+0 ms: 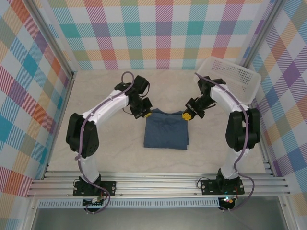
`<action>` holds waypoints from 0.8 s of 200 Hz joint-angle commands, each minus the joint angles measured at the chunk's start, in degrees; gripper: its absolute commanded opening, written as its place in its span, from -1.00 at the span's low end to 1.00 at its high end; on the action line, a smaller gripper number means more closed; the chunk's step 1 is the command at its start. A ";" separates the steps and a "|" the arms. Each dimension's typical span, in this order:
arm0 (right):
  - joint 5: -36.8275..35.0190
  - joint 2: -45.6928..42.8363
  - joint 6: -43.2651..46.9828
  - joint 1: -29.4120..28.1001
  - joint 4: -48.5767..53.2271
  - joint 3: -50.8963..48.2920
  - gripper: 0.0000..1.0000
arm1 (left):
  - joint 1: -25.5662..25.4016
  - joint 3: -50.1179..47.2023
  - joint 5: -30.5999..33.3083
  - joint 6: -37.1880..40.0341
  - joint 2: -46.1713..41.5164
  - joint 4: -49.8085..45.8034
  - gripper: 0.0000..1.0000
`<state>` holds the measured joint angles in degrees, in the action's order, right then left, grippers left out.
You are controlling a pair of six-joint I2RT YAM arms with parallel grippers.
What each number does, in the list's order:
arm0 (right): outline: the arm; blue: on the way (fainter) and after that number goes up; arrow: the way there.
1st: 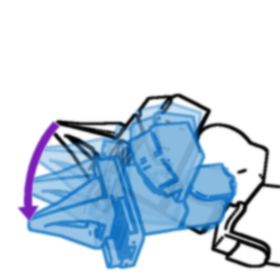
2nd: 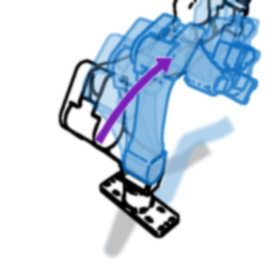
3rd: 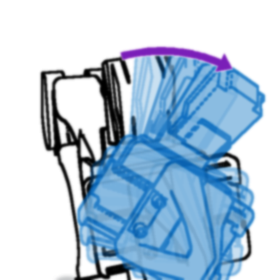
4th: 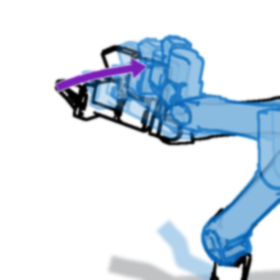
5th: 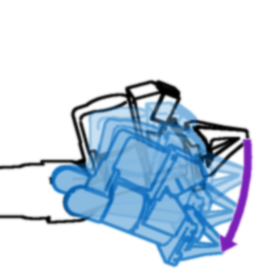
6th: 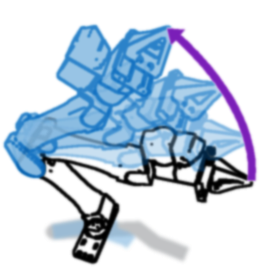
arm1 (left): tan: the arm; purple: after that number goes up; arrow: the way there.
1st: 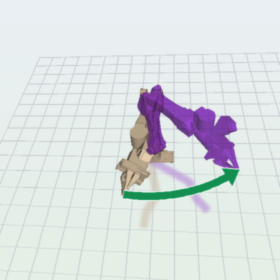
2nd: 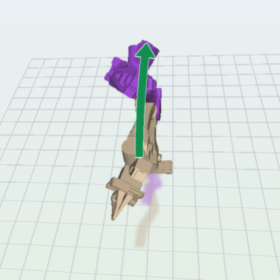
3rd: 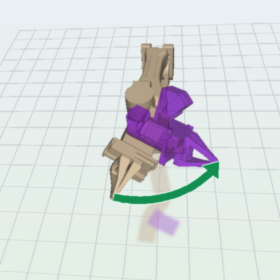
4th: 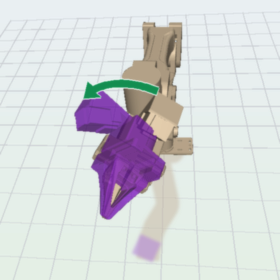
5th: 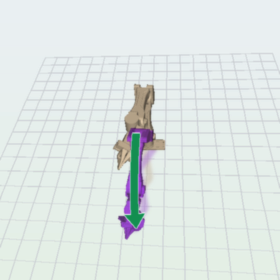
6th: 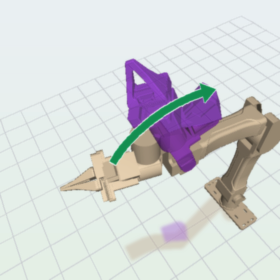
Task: Fold and stack the t-shirts
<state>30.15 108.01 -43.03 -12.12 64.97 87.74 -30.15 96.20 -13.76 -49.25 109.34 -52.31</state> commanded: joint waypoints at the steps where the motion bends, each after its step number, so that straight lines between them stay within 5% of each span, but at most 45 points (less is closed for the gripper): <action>1: -1.05 3.47 0.27 0.79 -1.63 1.14 -1.00 | 1.35 5.58 -0.35 3.10 4.47 0.55 -1.00; 110: -8.73 13.05 0.82 2.98 -4.65 8.59 -1.00 | 4.50 16.00 -0.44 7.75 17.81 7.00 -0.96; 133: -11.35 13.01 2.33 2.96 -7.92 8.88 -0.40 | 5.87 17.13 0.22 7.77 18.97 6.72 -0.61; 142: -14.89 11.63 2.82 2.98 -7.89 9.03 -0.28 | 5.98 16.60 0.93 7.99 17.61 7.53 -0.38; 160: -20.38 5.49 3.01 2.89 -10.27 6.52 -0.13 | 5.60 13.73 2.89 8.36 12.82 9.07 -0.23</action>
<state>18.06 119.96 -41.17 -9.39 57.58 95.35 -25.23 111.77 -13.39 -42.26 127.55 -45.63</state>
